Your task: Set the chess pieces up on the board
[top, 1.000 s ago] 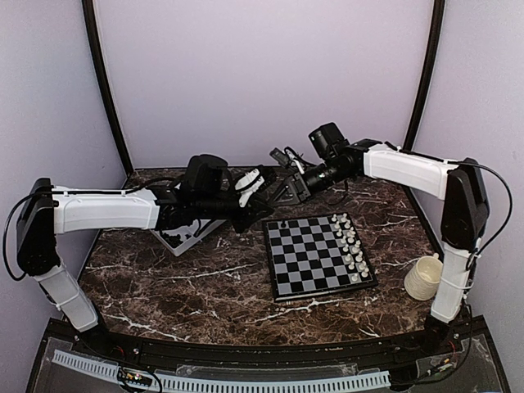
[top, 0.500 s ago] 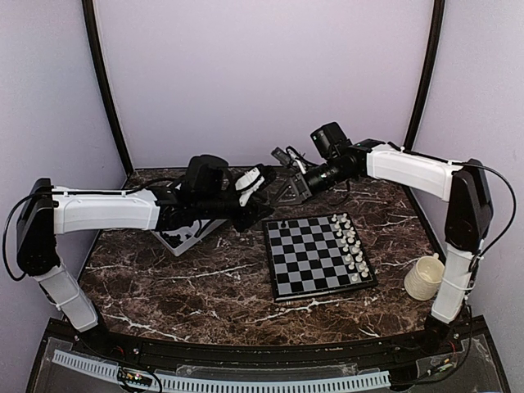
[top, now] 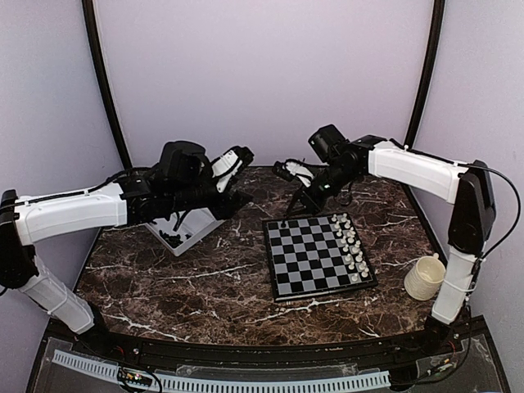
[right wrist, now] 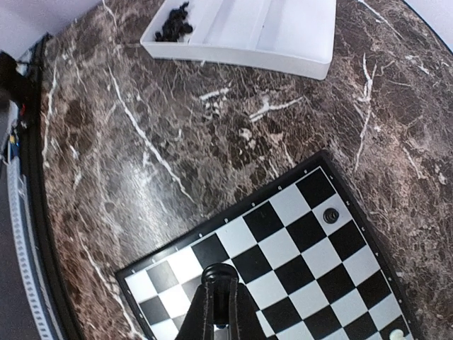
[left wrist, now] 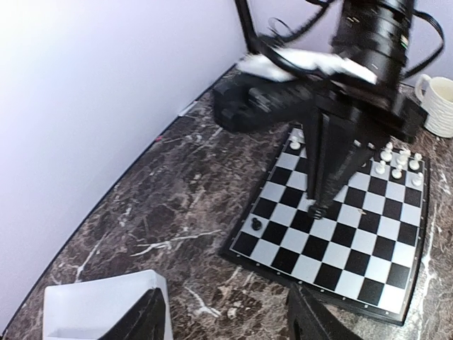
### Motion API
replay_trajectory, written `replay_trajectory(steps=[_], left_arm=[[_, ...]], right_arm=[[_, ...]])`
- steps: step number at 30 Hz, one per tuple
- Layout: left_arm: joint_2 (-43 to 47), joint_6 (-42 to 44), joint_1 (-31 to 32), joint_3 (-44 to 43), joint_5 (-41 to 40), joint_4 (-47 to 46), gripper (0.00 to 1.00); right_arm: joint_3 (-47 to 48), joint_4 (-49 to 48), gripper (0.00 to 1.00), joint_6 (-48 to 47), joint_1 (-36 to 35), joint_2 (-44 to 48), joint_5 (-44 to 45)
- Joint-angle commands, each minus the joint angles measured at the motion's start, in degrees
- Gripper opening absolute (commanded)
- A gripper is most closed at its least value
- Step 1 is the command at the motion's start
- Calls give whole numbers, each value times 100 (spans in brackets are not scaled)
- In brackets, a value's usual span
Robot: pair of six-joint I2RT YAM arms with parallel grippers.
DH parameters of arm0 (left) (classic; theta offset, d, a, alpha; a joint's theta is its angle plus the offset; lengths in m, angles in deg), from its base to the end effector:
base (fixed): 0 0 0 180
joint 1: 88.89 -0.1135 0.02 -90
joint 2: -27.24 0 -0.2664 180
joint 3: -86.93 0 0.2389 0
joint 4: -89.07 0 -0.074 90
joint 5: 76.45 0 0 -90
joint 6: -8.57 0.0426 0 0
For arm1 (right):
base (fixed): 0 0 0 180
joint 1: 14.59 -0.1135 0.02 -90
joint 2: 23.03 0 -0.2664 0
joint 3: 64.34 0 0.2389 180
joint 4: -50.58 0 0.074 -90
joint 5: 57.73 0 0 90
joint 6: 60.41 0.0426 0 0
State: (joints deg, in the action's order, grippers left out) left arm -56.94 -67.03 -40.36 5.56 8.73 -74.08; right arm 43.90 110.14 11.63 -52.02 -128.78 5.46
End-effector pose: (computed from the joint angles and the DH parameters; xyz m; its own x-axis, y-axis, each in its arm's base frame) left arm 0.2287 -0.2533 0.3276 -0.0431 0.4230 -0.9051 0.7278 0.6339 0.2616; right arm 0.2995 0.2534 0.2863 -0.4067 -0.6579 -0.6339 -0.9068 0.3751 0.1925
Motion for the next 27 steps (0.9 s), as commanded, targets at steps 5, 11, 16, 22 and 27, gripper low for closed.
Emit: replay_trajectory(steps=[5, 11, 16, 22, 27], left_arm=[[470, -790, -945, 271, -828, -164, 63], [689, -831, -1266, 689, -792, -420, 63], [776, -746, -1270, 749, -949, -459, 63], [828, -701, -1267, 779, -917, -453, 63], [854, -677, -1268, 780, -922, -444, 63]], right_arm=[[-491, 770, 0, -1400, -1183, 137, 1437], [-682, 806, 0, -1577, -1864, -25, 1922], [-606, 707, 0, -1500, -2052, -323, 2081], [-555, 585, 0, -1401, -2092, -644, 2252], [-547, 550, 0, -1361, -2094, -782, 2307]])
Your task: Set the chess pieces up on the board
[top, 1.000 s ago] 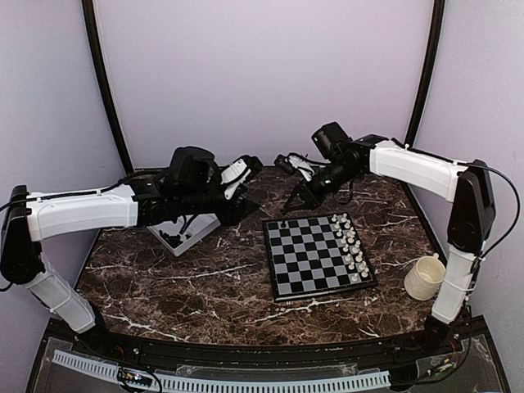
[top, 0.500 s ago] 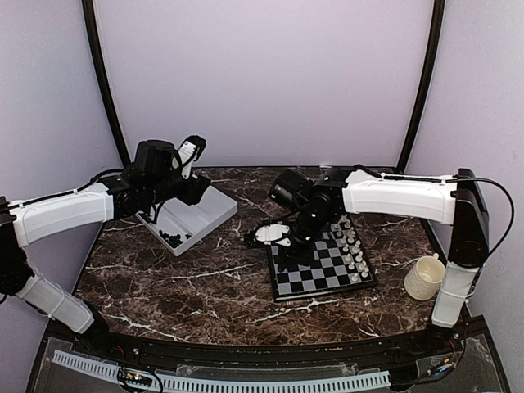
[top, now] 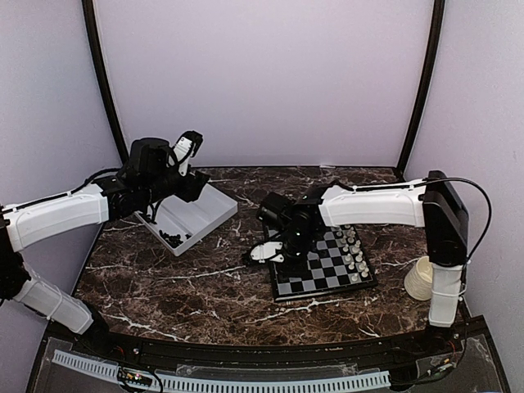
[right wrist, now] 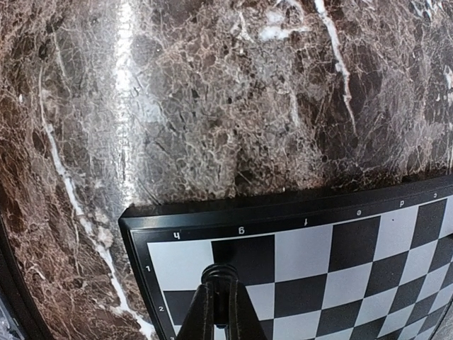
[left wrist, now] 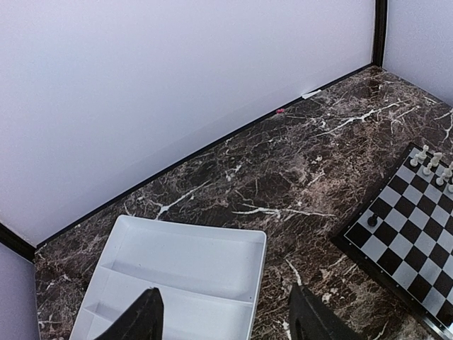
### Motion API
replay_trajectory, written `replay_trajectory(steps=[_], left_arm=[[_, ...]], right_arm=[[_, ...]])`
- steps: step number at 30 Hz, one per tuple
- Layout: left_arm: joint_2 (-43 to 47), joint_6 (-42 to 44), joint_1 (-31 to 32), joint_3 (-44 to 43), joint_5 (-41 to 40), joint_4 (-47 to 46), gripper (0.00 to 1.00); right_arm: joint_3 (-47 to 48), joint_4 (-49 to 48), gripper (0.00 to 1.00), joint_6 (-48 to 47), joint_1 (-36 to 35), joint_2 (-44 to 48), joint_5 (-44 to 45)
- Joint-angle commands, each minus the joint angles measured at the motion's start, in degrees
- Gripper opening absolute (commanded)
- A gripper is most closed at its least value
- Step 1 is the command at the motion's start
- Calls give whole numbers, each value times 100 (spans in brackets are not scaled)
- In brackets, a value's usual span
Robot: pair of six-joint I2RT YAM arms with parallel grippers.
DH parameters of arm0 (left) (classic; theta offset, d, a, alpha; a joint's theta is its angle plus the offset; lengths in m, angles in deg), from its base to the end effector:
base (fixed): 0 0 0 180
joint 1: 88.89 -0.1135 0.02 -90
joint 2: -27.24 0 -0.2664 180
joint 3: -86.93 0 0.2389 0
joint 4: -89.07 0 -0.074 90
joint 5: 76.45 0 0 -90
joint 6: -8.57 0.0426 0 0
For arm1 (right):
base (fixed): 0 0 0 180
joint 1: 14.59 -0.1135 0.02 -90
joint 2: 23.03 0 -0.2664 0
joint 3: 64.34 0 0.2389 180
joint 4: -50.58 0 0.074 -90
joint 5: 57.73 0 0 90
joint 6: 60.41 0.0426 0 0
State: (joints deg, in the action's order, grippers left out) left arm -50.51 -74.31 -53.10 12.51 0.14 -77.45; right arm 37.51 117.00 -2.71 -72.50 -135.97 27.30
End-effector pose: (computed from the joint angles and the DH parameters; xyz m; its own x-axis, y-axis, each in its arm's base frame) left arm 0.2592 -0.1747 0.3266 -0.1846 0.2817 -0.9416 0.4149 0.8908 0.1852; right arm 0.2006 0.3268 0.1992 0.0179 -0.9735 -0.2280 -0.9990 -0.0081 -0.0441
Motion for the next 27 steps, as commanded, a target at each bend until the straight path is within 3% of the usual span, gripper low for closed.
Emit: replay_trajectory(steps=[1, 9, 27], left_arm=[[214, 53, 2, 83, -51, -105, 63], [210, 40, 7, 73, 20, -84, 63], [193, 79, 5, 69, 67, -42, 64]], right_arm=[[93, -165, 0, 88, -47, -80, 139], [130, -196, 1, 127, -41, -216, 198], [164, -213, 24, 185, -54, -309, 308]])
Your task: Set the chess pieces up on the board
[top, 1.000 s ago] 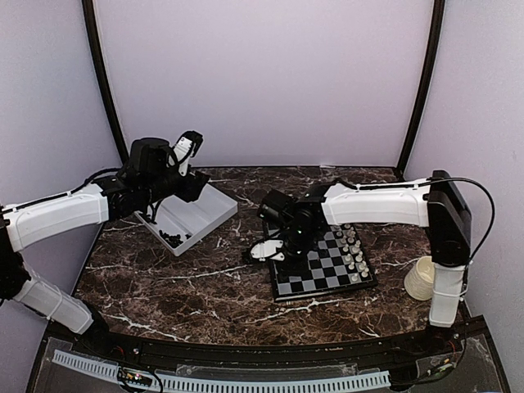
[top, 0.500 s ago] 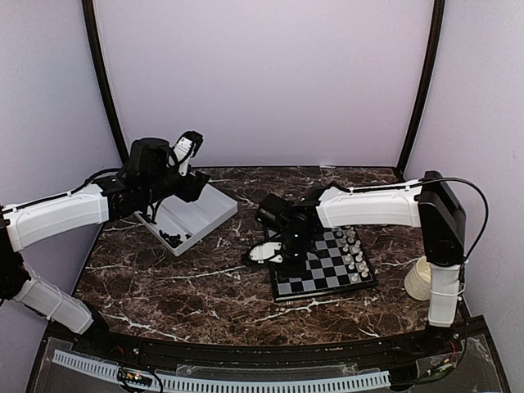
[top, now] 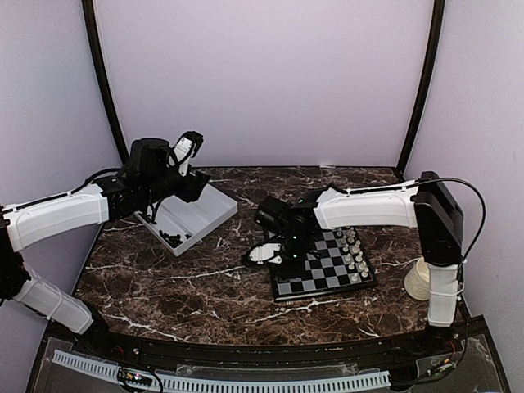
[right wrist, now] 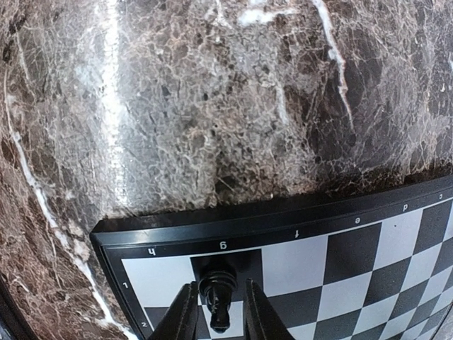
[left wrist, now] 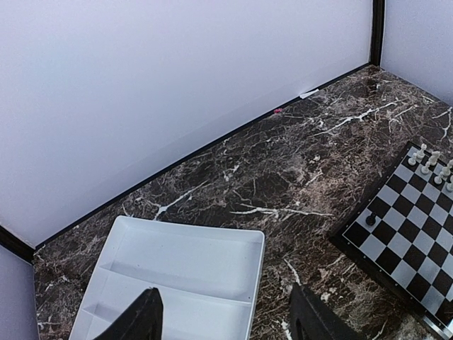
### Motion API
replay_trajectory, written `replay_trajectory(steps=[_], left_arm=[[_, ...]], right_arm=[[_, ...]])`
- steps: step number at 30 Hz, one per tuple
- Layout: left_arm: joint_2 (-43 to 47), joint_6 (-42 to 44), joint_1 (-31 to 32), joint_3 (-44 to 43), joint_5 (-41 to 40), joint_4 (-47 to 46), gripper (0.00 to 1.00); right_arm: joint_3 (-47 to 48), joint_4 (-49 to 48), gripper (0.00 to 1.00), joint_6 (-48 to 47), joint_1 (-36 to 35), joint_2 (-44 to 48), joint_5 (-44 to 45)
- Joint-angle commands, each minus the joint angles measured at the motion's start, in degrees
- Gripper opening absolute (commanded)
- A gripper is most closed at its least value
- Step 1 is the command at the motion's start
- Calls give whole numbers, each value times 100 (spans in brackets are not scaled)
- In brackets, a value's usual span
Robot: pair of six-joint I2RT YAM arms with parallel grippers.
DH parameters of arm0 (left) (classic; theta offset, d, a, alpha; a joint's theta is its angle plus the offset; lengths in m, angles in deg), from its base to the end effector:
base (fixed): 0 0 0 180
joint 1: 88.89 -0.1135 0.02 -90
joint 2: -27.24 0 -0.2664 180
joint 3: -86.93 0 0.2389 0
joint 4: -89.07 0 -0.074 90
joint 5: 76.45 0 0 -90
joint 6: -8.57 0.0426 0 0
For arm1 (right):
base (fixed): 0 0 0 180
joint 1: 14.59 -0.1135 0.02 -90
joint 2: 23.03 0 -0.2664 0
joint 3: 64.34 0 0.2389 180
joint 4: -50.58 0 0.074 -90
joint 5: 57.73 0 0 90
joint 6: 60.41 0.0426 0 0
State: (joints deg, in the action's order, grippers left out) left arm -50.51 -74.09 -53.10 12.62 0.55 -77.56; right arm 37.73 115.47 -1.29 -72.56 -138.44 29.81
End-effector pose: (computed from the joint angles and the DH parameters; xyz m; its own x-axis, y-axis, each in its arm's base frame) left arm 0.2591 -0.1750 0.3261 -0.1822 0.2848 -0.9411 0.4219 0.8872 0.1868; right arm 0.2056 0.3321 0.1849 -0.0085 -0.9804 -0.1966 -0.9974 0.0224 -0.0686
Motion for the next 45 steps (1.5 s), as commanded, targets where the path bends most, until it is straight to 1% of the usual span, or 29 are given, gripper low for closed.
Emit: replay_trajectory(steps=[1, 4, 6, 9, 11, 12, 13, 14, 15, 16, 17, 18, 21, 23, 27, 33, 37, 42, 45], left_arm=[[178, 58, 6, 56, 34, -26, 64], [174, 32, 2, 60, -1, -24, 64], [150, -9, 6, 55, -90, -25, 66], [8, -127, 5, -32, -531, 136, 71], [-194, -257, -1, -299, -843, 587, 73], [-274, -353, -32, -435, -884, 1045, 73], [-446, -424, -126, -698, -815, 1302, 71], [-595, -614, -200, -823, -716, 1852, 71], [-655, -762, -412, -1012, -437, 2118, 68], [-757, -958, -519, -1073, -272, 2551, 67], [-793, -1035, -729, -1132, 17, 2749, 66], [-857, -1140, -836, -1141, 131, 3084, 65], [-1003, -1341, -1278, -1151, 406, 3622, 61], [-1162, -1625, -1552, -1163, 521, 4013, 58], [-1623, -1885, -1973, -1341, 748, 4309, 53], [-2598, -2036, -2279, -2306, 255, 4655, 48], [-3330, -1957, -2381, -3202, -303, 4956, 44], [-3866, -1643, -2528, -3660, -681, 5251, 45], [-4035, -1495, -2559, -3715, -822, 5318, 49]], right_arm=[[161, -44, 25, 45, -43, -56, 56], [291, 47, 29, 72, -47, 22, 21], [414, 161, 34, 90, -39, 144, -62], [550, 306, 37, 88, 14, 463, -247], [533, 322, 38, 143, 136, 758, -488], [480, 314, 38, 163, 238, 909, -624], [390, 279, 38, 179, 352, 1078, -769], [249, 215, 39, 198, 496, 1247, -903], [92, 140, 39, 208, 649, 1424, -1005], [-58, 64, 39, 209, 776, 1582, -1070], [-207, -6, 39, 205, 907, 1716, -1104], [-343, -71, 39, 205, 1018, 1845, -1135], [-686, -244, 38, 229, 1326, 2135, -1250], [-874, -344, 38, 283, 1504, 2249, -1340], [-1115, -513, 37, 345, 1759, 2345, -1582], [-1087, -564, 36, 336, 1917, 2326, -1599], [-1112, -549, 36, 319, 1923, 2322, -1584], [-1150, -568, 35, 288, 1926, 2313, -1474], [-1127, -553, 35, 284, 1930, 2288, -1446]])
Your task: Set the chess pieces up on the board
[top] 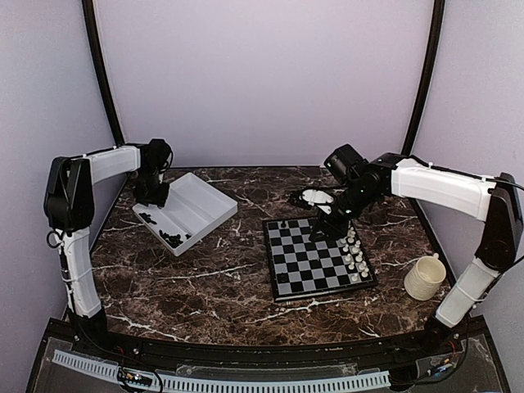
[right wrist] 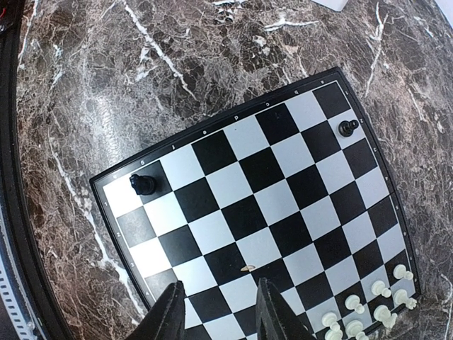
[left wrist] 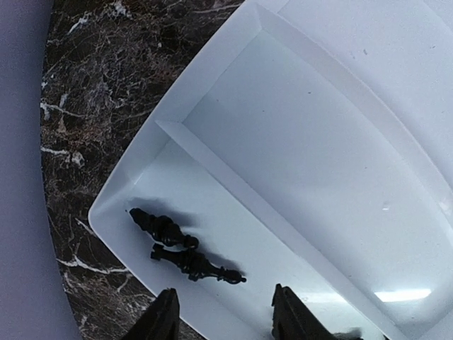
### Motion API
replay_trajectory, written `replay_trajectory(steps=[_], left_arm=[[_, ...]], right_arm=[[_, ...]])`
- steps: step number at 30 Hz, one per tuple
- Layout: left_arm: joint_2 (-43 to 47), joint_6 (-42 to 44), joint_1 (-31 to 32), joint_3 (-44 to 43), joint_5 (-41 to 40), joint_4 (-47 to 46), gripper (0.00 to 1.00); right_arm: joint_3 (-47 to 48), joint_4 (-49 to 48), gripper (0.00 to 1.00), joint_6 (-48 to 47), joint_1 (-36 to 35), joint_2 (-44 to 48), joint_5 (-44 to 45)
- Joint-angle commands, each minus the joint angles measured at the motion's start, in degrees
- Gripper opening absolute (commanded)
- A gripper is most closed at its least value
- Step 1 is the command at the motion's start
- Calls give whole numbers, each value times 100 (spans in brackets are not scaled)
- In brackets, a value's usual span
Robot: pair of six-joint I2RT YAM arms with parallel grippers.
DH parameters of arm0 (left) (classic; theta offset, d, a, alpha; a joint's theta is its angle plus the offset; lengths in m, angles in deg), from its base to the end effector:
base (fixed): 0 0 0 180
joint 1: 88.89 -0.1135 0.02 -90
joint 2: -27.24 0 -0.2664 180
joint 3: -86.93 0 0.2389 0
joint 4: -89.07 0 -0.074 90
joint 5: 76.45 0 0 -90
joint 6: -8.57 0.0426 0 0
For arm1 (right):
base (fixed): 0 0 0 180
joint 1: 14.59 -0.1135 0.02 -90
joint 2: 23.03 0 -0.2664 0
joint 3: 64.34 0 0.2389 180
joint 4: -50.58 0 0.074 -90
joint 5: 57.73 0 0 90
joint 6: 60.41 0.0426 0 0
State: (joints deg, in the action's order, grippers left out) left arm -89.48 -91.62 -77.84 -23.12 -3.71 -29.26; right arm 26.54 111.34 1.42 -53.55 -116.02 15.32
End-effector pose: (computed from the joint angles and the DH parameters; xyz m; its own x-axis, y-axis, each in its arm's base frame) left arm 0.4140 -0.0680 0.2171 -0.9111 0.0058 -0.4121 -0.0870 0.9747 0.2061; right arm 0.2449 0.2140 0.2686 -0.2773 -0.8050 -0.5245 -0.9481 0.3178 0.0134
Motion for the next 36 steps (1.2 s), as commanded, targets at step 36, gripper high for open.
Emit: replay_trajectory(steps=[36], left_arm=[[149, -677, 556, 1051, 2236, 885, 42]], right_arm=[[110, -7, 34, -25, 29, -143, -113]])
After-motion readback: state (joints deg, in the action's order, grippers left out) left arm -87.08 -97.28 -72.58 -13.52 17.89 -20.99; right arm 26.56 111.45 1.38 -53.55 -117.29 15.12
